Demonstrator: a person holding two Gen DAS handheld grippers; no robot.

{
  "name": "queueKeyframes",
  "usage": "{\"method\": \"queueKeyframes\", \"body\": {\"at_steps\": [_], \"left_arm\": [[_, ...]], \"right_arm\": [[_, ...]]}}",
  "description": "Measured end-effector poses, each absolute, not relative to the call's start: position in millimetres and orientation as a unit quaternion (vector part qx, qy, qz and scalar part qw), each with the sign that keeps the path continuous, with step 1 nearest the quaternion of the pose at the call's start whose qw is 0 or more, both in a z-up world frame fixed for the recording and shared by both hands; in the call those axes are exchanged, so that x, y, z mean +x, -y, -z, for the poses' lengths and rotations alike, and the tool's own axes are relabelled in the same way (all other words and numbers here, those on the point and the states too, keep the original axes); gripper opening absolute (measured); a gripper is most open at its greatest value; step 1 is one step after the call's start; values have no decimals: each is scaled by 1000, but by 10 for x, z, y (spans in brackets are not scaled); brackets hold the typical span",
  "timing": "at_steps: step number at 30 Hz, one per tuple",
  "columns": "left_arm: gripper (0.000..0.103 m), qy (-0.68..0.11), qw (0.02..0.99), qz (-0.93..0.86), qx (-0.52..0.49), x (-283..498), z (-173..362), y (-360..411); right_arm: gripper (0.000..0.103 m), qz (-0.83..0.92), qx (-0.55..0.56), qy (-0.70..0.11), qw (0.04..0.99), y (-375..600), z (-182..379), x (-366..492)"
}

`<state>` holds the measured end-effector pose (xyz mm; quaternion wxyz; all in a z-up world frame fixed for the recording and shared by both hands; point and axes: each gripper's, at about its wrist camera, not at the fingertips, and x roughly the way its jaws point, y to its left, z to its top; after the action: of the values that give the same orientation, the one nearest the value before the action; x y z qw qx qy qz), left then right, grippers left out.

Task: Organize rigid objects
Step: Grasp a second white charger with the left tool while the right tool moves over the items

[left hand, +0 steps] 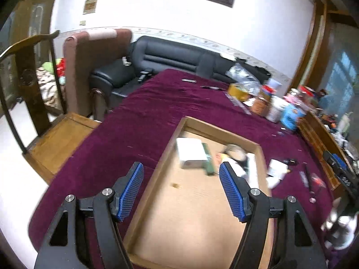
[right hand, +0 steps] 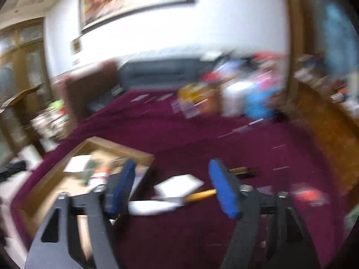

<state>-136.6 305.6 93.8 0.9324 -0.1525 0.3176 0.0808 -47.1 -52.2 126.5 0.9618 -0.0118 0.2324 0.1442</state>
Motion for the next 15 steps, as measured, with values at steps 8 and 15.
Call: {"method": "queueKeyframes", "body": {"at_steps": [8,15], "left_arm": [[65,-351,929,32,-111,-1117,-1069,-2080],[65,-421,902,70,-67,-595,-844,-1317]], "right_arm": [[87,-38,163,-312,935,2026,-810,-31],[87,-16,209,-319,924,2450,-517,6]]}}
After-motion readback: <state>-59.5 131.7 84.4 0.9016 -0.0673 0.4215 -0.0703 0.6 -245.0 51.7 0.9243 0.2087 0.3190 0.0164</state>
